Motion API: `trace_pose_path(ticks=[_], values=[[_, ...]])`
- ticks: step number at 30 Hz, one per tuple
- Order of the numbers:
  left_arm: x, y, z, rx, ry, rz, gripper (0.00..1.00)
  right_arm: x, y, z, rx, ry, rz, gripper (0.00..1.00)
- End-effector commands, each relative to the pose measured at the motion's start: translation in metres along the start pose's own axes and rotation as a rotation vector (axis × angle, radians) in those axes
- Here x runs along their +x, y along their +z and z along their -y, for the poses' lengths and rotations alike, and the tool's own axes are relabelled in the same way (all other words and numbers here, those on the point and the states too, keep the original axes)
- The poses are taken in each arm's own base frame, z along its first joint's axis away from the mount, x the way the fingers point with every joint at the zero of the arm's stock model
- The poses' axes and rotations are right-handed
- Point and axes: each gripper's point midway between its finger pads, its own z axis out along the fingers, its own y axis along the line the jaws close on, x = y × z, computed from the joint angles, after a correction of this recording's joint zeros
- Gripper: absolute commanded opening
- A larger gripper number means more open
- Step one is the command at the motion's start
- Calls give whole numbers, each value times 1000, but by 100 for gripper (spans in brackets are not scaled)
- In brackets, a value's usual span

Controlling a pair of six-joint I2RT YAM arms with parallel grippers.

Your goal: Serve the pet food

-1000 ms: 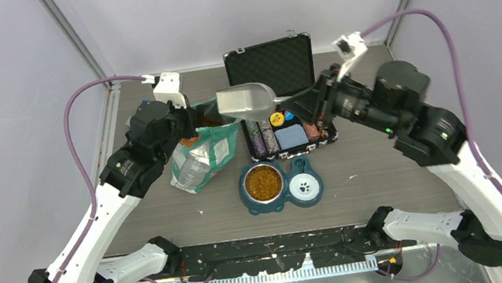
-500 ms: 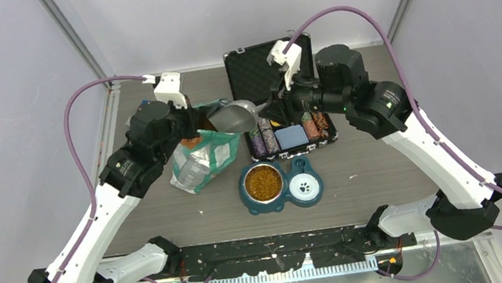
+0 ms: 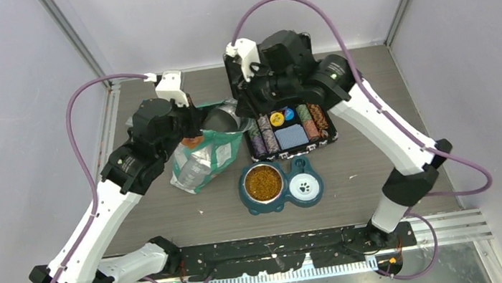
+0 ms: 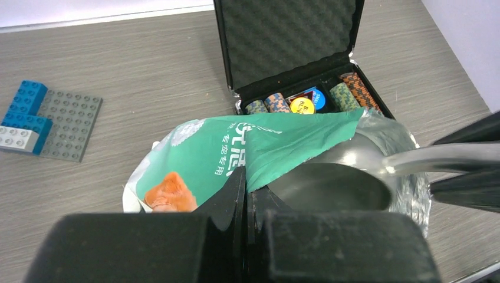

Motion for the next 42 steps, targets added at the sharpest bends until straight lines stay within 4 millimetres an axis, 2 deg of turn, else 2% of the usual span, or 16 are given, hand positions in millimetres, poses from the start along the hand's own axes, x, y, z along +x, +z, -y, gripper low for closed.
trace_pose_path(ticks=[1,4,11,14,15,16,17,18,20,23,28,29,30,32,39,42], values=[[-30,-9,19,71,-85,86,0,1,2,47,337,151,-47,5],[-28,-4,21,68,-107,80,0,16,0,63,489,184,-115,5],[-27,-4,28,90,-133,81,0,44,26,69,546,308,-159,5],[-27,-5,31,105,-135,85,0,53,49,58,469,347,-167,5],[-27,-5,31,106,-135,85,0,48,57,52,422,364,-144,5],[-26,-4,31,104,-134,82,0,57,65,49,402,376,-160,5],[-25,-3,31,100,-133,81,0,52,74,41,344,386,-135,5],[-24,-2,30,95,-132,76,0,62,82,39,328,407,-156,5],[-23,-2,27,79,-127,71,0,66,95,32,283,442,-147,5],[-23,-3,23,59,-127,75,0,53,102,20,201,488,-85,5],[-23,-4,21,48,-129,80,0,23,90,3,37,597,62,5],[-24,-4,20,42,-128,81,0,27,87,0,15,647,68,5],[-24,-5,19,36,-128,84,0,16,85,-2,-42,662,109,5],[-25,-6,17,25,-126,88,0,12,79,-4,-80,708,142,5],[-27,-9,2,-42,-111,107,0,-9,35,-2,-50,691,260,5],[-27,-11,1,-43,-96,112,0,-10,20,3,-23,685,293,5]])
